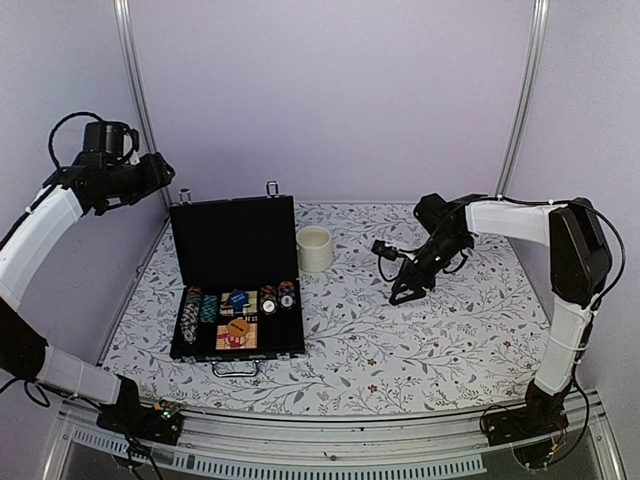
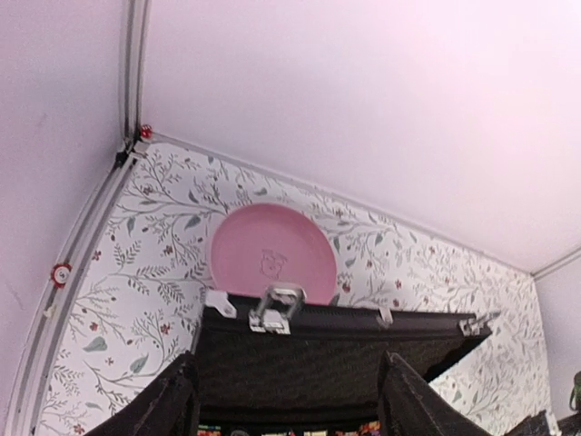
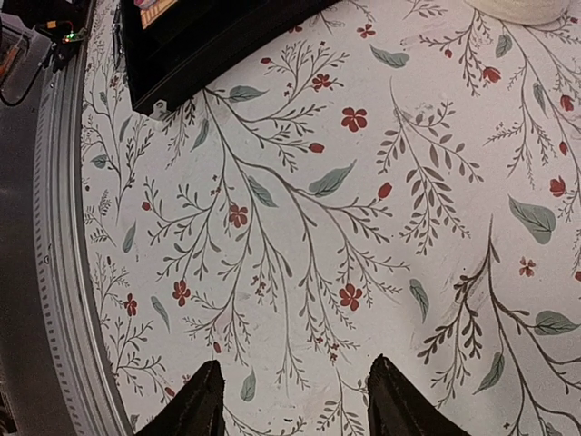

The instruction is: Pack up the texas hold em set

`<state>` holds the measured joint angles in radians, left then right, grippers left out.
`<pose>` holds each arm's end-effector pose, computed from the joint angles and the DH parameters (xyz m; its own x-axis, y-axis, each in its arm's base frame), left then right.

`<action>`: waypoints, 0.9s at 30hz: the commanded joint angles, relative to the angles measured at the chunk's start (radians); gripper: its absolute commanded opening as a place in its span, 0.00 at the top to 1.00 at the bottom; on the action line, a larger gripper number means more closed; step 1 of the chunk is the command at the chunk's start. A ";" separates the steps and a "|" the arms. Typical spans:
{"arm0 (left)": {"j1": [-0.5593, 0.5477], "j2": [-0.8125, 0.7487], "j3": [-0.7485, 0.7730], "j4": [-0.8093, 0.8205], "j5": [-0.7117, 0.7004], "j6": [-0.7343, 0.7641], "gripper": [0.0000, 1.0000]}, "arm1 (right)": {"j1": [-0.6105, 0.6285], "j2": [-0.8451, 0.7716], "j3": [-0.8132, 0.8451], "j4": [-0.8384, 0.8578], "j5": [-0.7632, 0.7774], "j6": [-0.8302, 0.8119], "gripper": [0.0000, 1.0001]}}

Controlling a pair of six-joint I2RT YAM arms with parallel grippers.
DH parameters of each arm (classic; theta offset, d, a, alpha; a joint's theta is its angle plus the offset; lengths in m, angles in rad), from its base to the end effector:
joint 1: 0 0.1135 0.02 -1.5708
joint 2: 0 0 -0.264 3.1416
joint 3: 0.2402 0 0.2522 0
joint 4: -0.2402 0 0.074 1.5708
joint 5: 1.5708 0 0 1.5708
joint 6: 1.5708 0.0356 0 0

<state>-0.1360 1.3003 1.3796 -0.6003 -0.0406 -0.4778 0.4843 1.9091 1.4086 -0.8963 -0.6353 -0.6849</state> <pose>0.2815 -0.0371 0.3926 -0.4842 -0.3975 -0.7795 -0.1374 0.9144 -0.3809 0.3168 0.1905 0.1965 -0.3805 -0.7755 -0.5038 -0.9120 0.2246 0.3431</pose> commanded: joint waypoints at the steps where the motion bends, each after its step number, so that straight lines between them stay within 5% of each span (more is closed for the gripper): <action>1: 0.144 -0.011 -0.030 0.158 0.138 -0.047 0.35 | 0.005 -0.060 -0.003 -0.006 -0.019 0.016 0.53; 9: 0.329 0.133 -0.128 0.329 0.383 -0.126 0.45 | 0.005 -0.084 0.002 -0.002 -0.013 0.019 0.53; 16: 0.329 0.302 -0.078 0.347 0.582 -0.013 0.45 | 0.005 -0.090 0.001 -0.001 -0.015 0.017 0.51; 21: 0.315 0.425 -0.003 0.214 0.702 0.101 0.45 | 0.005 -0.075 0.012 -0.004 -0.024 0.018 0.51; 27: 0.260 0.369 -0.067 0.125 0.725 0.179 0.47 | 0.005 -0.059 0.013 -0.005 -0.027 0.015 0.51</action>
<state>0.1841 1.7203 1.3678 -0.3550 0.6022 -0.3885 0.4843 1.8507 1.4086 -0.8963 -0.6388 -0.6701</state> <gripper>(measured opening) 0.532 0.493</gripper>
